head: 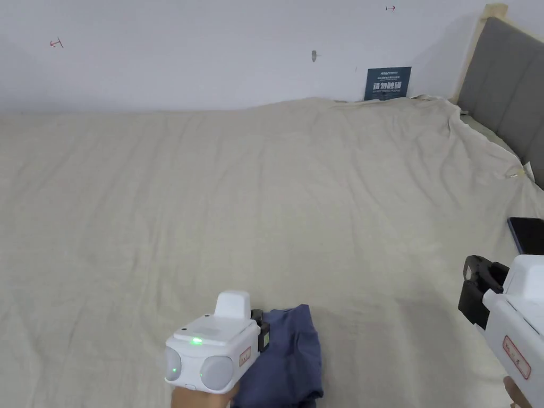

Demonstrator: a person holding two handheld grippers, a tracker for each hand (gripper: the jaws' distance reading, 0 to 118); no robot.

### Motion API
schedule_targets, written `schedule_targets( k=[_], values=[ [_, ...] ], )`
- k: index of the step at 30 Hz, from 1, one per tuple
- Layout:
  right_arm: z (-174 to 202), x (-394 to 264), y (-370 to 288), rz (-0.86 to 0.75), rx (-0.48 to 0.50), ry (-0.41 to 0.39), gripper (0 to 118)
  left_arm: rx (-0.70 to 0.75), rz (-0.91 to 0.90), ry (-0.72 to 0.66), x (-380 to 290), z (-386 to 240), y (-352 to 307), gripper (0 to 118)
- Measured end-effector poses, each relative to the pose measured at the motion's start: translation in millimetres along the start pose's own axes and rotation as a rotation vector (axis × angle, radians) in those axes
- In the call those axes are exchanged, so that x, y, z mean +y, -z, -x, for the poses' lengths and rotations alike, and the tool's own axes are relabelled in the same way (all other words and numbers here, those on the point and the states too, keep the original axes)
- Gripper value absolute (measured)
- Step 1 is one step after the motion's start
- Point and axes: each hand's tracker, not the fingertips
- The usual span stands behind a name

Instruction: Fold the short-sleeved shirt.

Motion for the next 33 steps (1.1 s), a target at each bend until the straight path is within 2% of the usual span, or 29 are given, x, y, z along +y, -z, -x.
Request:
schedule_targets(
  k=[6,12,25,30,33],
  values=[
    [-12.3,-4.8,-1.2,0.016,-0.025,0.010,0,-0.022,0.101,0.032,-27.8,-32.6,31.9,0],
    [-23.2,-8.4,-1.8,0.029,-0.048,0.013,0,-0.040,0.117,0.072,-39.1,-61.9,45.0,0],
    [-20.2,-5.8,-6.4,0.019,-0.047,0.013,0,-0.078,0.096,0.110,-42.0,-69.2,41.5,0],
    [-14.7,-0.4,-10.6,0.004,-0.035,0.004,0,-0.094,-0.023,0.057,-19.2,-59.2,9.2,0],
    [-7.6,5.1,-12.9,-0.020,-0.019,-0.008,0,-0.091,-0.116,0.075,8.8,-51.3,-21.3,0]
  ],
)
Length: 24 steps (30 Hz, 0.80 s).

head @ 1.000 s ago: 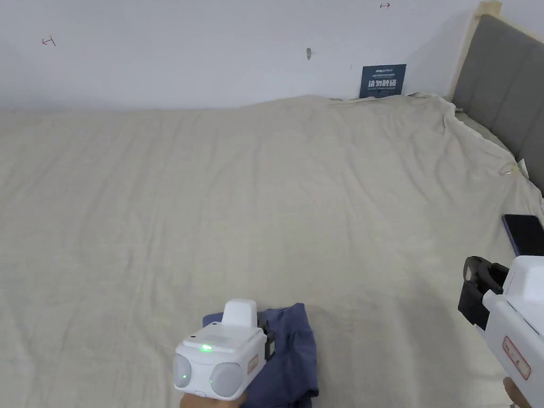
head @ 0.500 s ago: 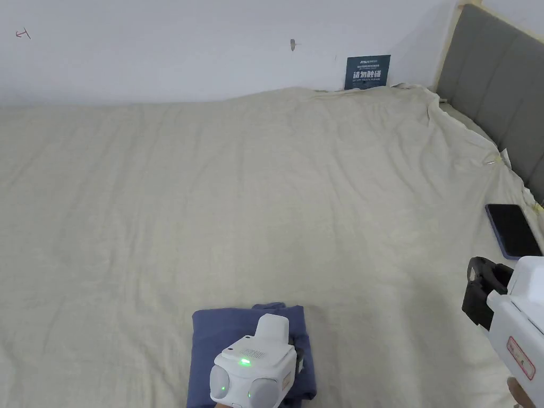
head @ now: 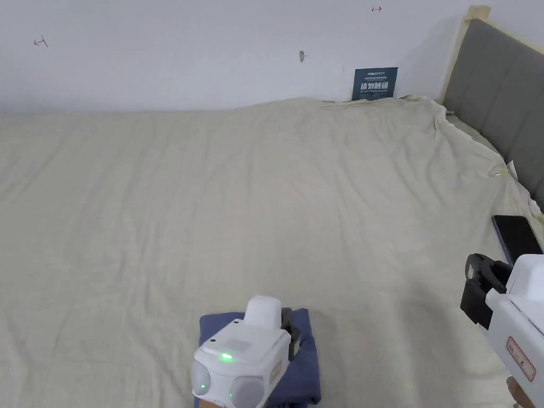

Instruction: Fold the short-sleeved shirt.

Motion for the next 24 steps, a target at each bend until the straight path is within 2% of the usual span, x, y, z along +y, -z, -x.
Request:
schedule_targets(
  k=[12,24],
  values=[
    [43.3,28.7,0.2,-0.115,0.061,-0.028,0,0.144,-0.312,0.011,91.0,64.0,-93.5,0],
    [96.5,47.2,2.1,-0.225,0.103,-0.063,0,0.411,-0.476,0.073,97.6,112.1,-152.9,0]
  ],
)
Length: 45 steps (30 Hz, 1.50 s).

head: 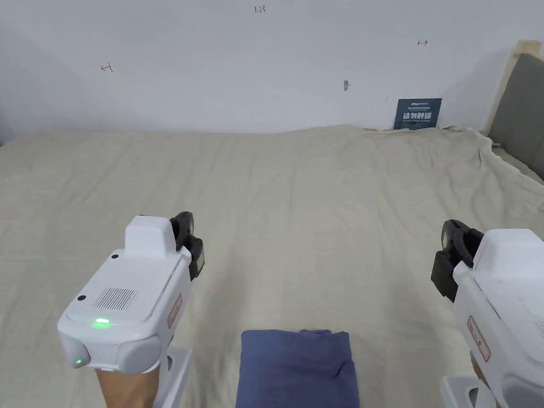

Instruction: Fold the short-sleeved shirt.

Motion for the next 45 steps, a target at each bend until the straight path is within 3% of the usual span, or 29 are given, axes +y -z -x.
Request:
schedule_targets(
  k=[15,32,45],
  values=[
    [43.9,-26.5,22.8,0.042,0.080,0.031,0,0.049,0.022,-0.047,-11.1,27.2,-8.1,0],
    [111.8,-166.6,57.8,0.348,0.241,-0.038,0,0.039,0.140,-0.101,-49.3,43.5,-1.7,0],
    [122.0,-237.2,67.2,0.530,0.241,-0.030,0,-0.085,0.369,-0.217,-99.2,33.9,7.4,0]
  ],
)
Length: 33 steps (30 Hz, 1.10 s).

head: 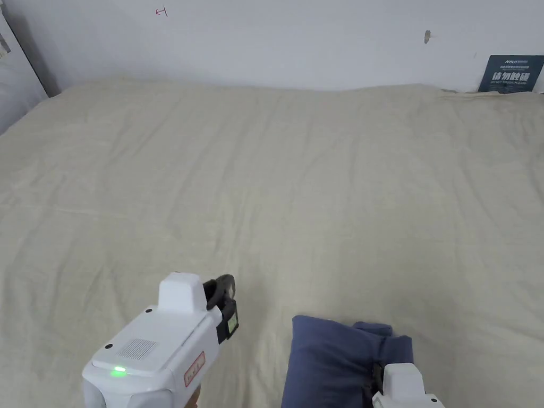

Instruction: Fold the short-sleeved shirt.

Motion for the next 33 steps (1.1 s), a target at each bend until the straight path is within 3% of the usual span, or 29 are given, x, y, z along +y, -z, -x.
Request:
schedule_targets(
  k=[2,5,7,8,9,10,16,21,26,33],
  values=[
    [1.2,3.6,-0.3,-0.007,0.000,-0.009,0,-0.045,0.082,-0.036,-7.8,-1.3,9.9,0],
    [2.1,7.0,-2.8,0.000,0.005,-0.014,0,-0.103,0.203,-0.090,-21.6,-4.8,27.6,19],
    [-2.4,3.6,-0.5,-0.005,0.008,-0.009,0,-0.135,0.313,-0.111,-31.4,-7.8,43.1,64],
    [-2.7,3.9,-0.4,-0.005,0.008,-0.008,0,-0.144,0.366,-0.112,-37.3,-10.4,51.5,81],
    [-2.9,5.1,-0.3,-0.003,0.008,-0.006,0,-0.152,0.410,-0.116,-44.1,-13.2,59.6,97],
    [-3.2,6.0,0.0,0.000,0.009,-0.003,0,-0.158,0.442,-0.116,-49.1,-15.2,66.3,101],
    [-6.7,6.0,0.5,0.009,0.015,0.015,0,-0.239,0.587,-0.121,-66.7,-25.6,104.1,99],
    [-8.1,7.8,0.3,0.017,0.020,0.021,0,-0.295,0.663,-0.127,-72.0,-32.8,125.1,59],
    [-11.4,9.1,1.1,0.025,0.031,0.034,0,-0.274,0.695,-0.122,-73.8,-30.0,128.7,48],
    [-27.0,29.3,-15.1,-0.013,0.065,0.053,0,-0.289,0.691,-0.157,-71.8,-26.6,128.4,22]
  ],
)
